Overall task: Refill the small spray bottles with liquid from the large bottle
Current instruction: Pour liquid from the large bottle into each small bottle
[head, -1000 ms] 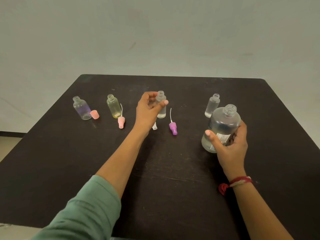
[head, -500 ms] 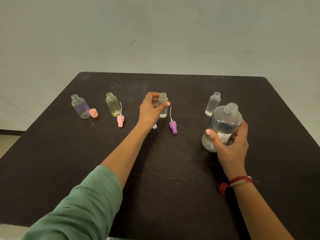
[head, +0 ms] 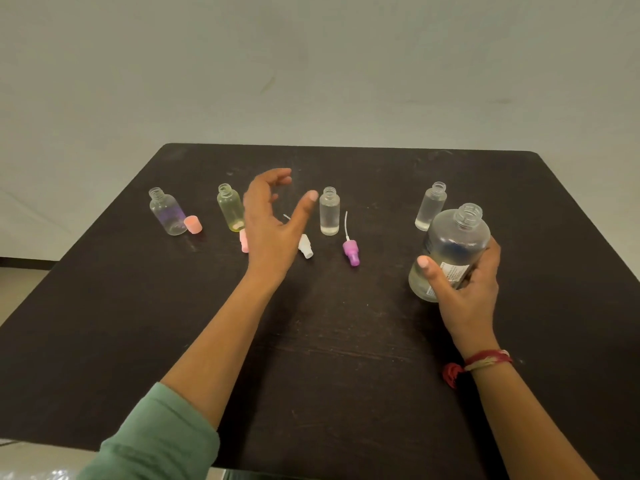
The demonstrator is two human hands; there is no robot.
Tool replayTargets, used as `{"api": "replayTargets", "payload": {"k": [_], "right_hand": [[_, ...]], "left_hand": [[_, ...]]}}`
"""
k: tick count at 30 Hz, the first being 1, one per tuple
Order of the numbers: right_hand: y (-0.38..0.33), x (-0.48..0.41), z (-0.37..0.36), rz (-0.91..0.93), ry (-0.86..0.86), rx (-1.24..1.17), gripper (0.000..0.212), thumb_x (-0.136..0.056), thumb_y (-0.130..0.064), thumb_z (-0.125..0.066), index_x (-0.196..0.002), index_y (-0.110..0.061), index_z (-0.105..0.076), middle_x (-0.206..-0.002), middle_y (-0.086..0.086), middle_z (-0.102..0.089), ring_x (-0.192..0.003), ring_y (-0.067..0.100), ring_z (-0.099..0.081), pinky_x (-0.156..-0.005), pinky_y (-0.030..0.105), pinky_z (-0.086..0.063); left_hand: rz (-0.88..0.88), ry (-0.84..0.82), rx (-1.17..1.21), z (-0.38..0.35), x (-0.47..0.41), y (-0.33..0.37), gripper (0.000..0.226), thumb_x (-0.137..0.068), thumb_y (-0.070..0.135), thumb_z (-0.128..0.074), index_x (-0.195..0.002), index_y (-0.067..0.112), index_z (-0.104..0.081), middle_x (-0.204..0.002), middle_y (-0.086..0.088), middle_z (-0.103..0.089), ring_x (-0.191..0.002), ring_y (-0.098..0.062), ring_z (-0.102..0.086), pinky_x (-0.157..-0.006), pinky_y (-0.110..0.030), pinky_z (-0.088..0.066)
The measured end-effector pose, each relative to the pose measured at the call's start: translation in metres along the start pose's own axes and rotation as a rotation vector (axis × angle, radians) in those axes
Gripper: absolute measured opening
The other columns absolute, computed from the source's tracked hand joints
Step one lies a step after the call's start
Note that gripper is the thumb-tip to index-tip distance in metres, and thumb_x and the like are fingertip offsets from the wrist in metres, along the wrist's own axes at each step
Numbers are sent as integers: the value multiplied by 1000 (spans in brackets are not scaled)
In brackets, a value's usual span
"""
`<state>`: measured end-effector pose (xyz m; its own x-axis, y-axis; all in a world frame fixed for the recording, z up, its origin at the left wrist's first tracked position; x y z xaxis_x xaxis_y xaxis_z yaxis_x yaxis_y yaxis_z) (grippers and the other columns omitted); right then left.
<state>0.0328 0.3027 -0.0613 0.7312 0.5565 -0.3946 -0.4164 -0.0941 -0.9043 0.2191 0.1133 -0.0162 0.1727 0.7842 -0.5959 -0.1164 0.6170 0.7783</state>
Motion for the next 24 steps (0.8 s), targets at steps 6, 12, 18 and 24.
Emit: {"api": "replayTargets", "payload": {"k": [6, 12, 18, 24], "right_hand": [[0, 2, 0, 19, -17, -47, 77, -68, -51, -70, -133, -31, -34, -116, -44, -44, -112, -13, -49, -88, 4, -41], [-1, 3, -2, 32, -55, -56, 76, -69, -51, -69, -133, -28, -36, -117, -42, -45, -113, -10, -49, -90, 7, -42], [0, 3, -2, 40, -60, -59, 77, -69, -49, -69, -134, -23, -36, -115, -44, -44, -112, -14, -48, -89, 5, -41], [2, 2, -3, 43, -60, -53, 78, -69, -48, -68, -135, -21, -36, -115, -46, -43, -111, -16, -47, -89, 4, -40]], "left_hand": [[243, 286, -162, 45, -12, -41, 63, -84, 40, -69, -134, 13, -43, -129, 3, -43, -124, -14, -40, -108, -30, -32], [447, 183, -221, 42, -22, -77, 75, -88, 40, -66, -146, 8, -29, -148, -7, -36, -139, -20, -29, -115, -34, -23], [457, 170, -196, 41, -20, -92, 47, -96, 30, -57, -137, 13, -42, -134, -1, -51, -124, -14, -46, -101, -23, -34], [436, 180, -167, 41, -21, -93, 38, -98, 27, -53, -132, 14, -44, -126, 4, -52, -117, -9, -49, -99, -22, -38]]}}
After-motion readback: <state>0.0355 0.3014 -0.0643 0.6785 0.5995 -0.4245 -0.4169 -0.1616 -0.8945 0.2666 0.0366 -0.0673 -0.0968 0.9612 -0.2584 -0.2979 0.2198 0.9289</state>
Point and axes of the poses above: each hand's wrist, its own x-axis away from the middle knuckle, its own z-axis out of the back of the hand, y = z × x, the point moved 3 cm from there along -x, towards the middle knuckle
